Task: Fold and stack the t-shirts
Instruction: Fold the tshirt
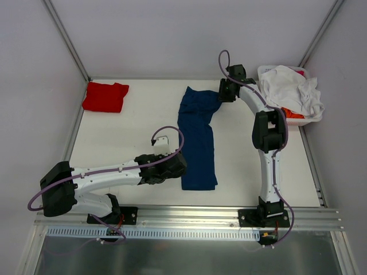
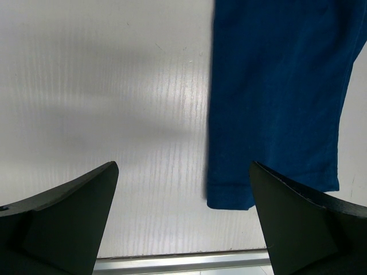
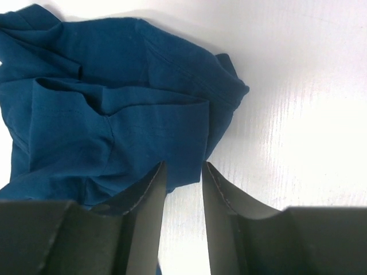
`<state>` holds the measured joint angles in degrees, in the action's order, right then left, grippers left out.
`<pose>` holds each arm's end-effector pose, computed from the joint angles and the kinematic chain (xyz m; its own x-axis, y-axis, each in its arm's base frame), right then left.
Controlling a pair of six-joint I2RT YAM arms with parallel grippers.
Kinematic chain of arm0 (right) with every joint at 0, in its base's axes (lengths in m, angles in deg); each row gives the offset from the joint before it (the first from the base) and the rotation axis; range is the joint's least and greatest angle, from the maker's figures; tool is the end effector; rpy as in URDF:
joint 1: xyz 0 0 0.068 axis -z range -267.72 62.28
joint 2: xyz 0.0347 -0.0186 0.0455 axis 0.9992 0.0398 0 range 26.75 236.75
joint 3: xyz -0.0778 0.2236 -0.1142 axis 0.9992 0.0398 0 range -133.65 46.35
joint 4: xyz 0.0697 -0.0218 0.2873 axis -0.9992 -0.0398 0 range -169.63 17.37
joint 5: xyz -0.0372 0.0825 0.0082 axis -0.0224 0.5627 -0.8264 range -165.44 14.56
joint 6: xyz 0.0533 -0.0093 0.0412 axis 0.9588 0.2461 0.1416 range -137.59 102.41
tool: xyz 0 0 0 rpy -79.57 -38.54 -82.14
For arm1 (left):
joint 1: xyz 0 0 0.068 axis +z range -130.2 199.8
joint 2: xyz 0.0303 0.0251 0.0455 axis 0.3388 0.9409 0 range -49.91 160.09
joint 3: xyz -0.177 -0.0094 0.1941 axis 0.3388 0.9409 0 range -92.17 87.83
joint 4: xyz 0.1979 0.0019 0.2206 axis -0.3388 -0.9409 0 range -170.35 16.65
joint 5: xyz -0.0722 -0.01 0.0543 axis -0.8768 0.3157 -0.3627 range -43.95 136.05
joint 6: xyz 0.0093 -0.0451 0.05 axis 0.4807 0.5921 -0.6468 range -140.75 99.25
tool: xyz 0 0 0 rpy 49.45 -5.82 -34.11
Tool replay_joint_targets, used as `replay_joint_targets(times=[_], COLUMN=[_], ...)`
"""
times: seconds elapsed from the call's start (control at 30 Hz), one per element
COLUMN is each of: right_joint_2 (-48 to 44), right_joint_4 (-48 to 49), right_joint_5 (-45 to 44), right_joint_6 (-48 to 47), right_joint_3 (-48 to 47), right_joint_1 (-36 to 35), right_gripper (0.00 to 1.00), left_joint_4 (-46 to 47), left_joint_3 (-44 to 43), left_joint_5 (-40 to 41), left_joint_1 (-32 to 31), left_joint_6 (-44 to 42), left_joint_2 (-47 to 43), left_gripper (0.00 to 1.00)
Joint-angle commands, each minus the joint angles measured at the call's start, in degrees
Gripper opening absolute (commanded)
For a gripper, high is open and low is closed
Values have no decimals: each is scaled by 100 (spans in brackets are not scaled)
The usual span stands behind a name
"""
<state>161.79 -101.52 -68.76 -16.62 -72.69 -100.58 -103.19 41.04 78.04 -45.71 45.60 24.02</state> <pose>0.5621 0.1348 0.1822 -0.6930 -0.1410 -0.7070 -0.2897 0.9525 0.0940 0.1480 -0.2552 0.1811 -0.7369 -0.2565 -0.6255 -0.0567 0.9454 -0.3209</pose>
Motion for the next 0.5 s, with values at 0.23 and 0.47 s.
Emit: replay_joint_targets(times=[0.23, 0.47], right_joint_2=[-365, -321], right_joint_4=[164, 252], right_joint_5=[9, 70], right_joint_6=[-36, -27], right_joint_3=[171, 259], right_joint_1=[-50, -50], right_gripper=[36, 36], left_joint_4=[-56, -48], left_joint_3=[-24, 20], left_joint_5=[62, 80], left_joint_1=[39, 39], left_joint_6=[-25, -25], left_joint_2=[-168, -239], left_gripper=[99, 99])
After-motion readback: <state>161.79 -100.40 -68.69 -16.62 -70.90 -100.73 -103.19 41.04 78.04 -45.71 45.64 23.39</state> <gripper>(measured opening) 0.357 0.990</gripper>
